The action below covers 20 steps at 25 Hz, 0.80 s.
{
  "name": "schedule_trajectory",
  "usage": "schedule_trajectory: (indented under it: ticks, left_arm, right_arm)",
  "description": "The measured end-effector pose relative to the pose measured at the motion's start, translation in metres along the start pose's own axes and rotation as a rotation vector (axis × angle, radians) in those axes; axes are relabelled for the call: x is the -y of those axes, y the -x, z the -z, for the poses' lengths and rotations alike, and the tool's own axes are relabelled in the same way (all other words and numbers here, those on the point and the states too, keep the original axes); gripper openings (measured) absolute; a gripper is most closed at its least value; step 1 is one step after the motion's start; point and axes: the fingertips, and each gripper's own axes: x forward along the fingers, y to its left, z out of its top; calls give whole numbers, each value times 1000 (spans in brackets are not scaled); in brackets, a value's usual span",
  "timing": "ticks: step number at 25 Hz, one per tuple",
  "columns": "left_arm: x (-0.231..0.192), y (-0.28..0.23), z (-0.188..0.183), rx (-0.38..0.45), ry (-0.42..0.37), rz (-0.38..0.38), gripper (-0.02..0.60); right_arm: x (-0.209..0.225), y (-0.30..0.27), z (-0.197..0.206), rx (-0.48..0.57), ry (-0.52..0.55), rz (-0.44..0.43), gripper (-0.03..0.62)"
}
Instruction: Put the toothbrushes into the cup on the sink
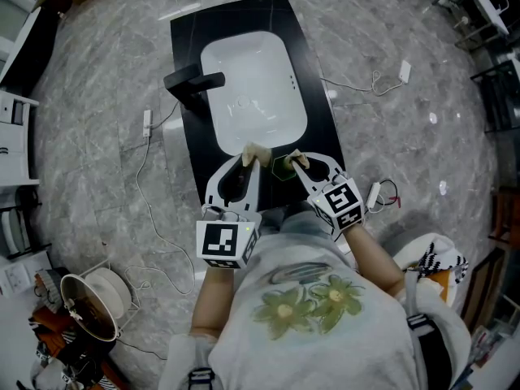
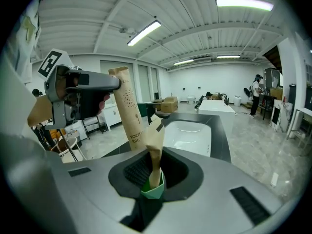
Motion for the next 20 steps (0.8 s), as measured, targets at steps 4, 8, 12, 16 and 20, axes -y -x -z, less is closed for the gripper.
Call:
schedule_trajectory:
  ticks: [4,8,12,16,20]
  left_arm:
    - [0,-4,1,-1,-1,5,83]
    - [-2,-7,2,-3,-3,13,82]
    - [-2,-9,-1,-1,-1,22,81]
    - [2,-11,-1,1,-2,35,82]
    - [3,-9,-3,4,-2,46,81]
  right_arm:
    - [0,-2,-1,7,-4,-21,61]
    - [-6,-3,0,10,-20,-58,61]
    - [-7,-2,1,7,-25,-58,64]
    - [-6,0,2,1,-35,-60,131]
    - [-7,1,0,4,-36,-46,164]
